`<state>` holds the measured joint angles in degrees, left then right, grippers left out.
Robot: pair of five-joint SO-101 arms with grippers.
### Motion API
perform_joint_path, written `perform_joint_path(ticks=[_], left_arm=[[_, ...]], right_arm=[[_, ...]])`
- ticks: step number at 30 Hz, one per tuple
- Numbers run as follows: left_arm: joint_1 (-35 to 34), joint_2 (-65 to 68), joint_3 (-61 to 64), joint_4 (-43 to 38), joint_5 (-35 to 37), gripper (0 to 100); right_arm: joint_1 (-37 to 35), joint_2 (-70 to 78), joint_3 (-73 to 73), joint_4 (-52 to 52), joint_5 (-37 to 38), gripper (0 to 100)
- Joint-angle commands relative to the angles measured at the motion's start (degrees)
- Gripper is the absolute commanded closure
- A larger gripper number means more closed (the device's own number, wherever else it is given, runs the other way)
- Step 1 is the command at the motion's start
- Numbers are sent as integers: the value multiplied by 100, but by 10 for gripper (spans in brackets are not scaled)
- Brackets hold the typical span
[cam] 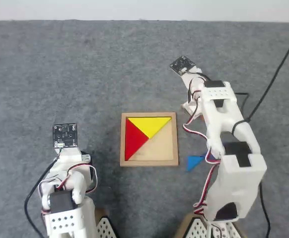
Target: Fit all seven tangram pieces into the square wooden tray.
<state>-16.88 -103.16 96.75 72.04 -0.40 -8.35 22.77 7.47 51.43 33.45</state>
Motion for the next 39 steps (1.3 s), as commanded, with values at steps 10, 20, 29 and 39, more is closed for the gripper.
perform_joint_path(ticks=[10, 20, 29, 39], left_arm=[[35, -105, -31, 18, -26, 964], [35, -105, -31, 18, -26, 964], [35, -105, -31, 18, -26, 964], [35, -105, -31, 18, -26, 964]], right_arm=[[-163, -523, 299, -75, -378, 735], [-92, -690, 510, -215, -431, 735], [-233, -1648, 967, -207, -791, 735], [-629, -1877, 1793, -892, -510, 735]])
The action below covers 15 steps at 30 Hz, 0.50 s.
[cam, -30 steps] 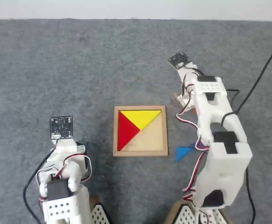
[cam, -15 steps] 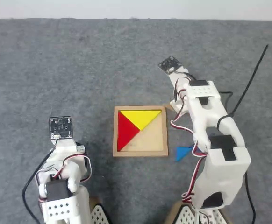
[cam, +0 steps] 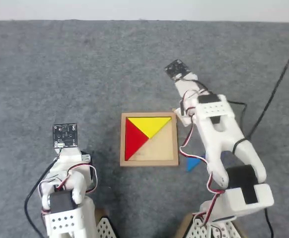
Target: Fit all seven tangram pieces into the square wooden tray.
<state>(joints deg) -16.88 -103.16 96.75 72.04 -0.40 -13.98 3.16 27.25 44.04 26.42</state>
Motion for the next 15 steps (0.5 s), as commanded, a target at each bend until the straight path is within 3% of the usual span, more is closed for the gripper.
perform_joint_path(ticks=[1, 9, 15], left_arm=[[35, -105, -31, 18, -26, 964], [35, -105, -31, 18, -26, 964], [35, -105, -31, 18, -26, 964]], right_arm=[[-48, 303, -308, -145, 211, 735], [532, 1473, -1609, 611, 193, 735], [831, 1684, -1662, 602, 202, 735]])
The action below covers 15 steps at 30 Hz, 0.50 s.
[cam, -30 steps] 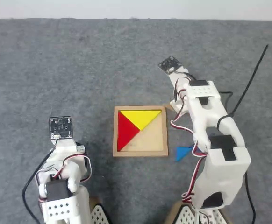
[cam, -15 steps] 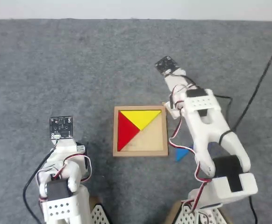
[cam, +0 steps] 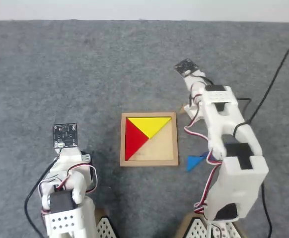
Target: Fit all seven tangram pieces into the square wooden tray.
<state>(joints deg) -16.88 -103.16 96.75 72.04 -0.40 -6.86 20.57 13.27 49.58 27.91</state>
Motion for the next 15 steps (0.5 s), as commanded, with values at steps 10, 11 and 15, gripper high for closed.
perform_joint_path(ticks=[10, 11, 15], left_arm=[[35, -105, -31, 18, -26, 964], [35, -105, -31, 18, -26, 964], [35, -105, -31, 18, -26, 964]], right_arm=[[523, -4, -360, -48, 44, 735], [541, 4, -404, -57, 44, 735], [532, 13, -510, -66, -167, 755]])
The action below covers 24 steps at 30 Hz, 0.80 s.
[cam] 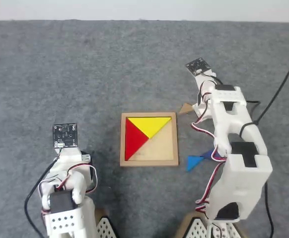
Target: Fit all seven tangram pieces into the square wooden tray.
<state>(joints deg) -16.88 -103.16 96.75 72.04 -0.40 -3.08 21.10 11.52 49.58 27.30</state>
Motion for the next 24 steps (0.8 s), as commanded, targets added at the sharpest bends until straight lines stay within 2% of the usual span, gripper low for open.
perform_joint_path(ticks=[1, 5, 8, 12, 17, 24], left_arm=[[35, -105, -31, 18, -26, 964], [35, -105, -31, 18, -26, 964], [35, -105, -31, 18, -26, 964], [35, -105, -31, 18, -26, 964], [35, -105, -31, 18, -26, 964], [26, -105, -31, 18, -26, 964]], right_arm=[[154, -40, -352, -75, -123, 793], [180, -40, -536, -75, -677, 998], [136, -75, -571, -57, -730, 950], [154, -171, -721, -40, -774, 981], [391, -567, -844, -145, -1644, 983], [-171, -215, -1002, -857, -1468, 962]])
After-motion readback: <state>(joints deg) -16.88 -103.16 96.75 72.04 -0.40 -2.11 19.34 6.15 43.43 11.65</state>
